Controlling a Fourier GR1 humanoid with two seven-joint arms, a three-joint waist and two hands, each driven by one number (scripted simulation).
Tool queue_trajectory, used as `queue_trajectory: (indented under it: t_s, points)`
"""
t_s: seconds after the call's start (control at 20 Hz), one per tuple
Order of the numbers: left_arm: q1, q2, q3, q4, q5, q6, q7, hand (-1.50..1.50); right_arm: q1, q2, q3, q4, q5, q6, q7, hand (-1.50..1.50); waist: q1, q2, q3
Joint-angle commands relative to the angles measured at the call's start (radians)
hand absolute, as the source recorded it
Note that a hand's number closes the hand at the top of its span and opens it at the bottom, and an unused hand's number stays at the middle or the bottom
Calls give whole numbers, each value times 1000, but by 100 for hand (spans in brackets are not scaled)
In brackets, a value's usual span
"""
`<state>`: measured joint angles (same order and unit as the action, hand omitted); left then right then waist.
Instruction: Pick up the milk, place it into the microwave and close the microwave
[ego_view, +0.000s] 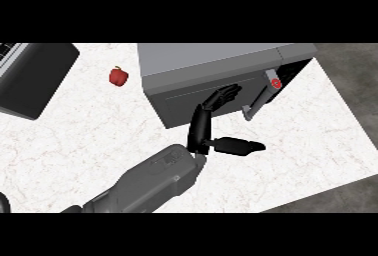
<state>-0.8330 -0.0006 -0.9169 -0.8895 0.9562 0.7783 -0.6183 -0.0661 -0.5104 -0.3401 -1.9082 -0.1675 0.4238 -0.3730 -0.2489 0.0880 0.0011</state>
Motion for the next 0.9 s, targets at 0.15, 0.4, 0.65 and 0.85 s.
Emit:
queue_trajectory:
  t_s: [0.15,0.4,0.65,0.85]
  points:
    - [-68,1,61,78,50,19,-13,-150,-11,74,51,103,-176,54,49,-150,-8,14,0]
    - [-65,1,60,100,71,0,-34,-150,-49,55,40,161,-236,80,72,-150,1,18,-1]
    - [-64,1,61,106,89,5,-61,-150,-77,28,22,202,-294,112,86,-150,-14,13,-2]
    - [-70,1,56,106,109,4,-68,-150,-101,15,17,240,-328,133,93,-150,-21,15,-1]
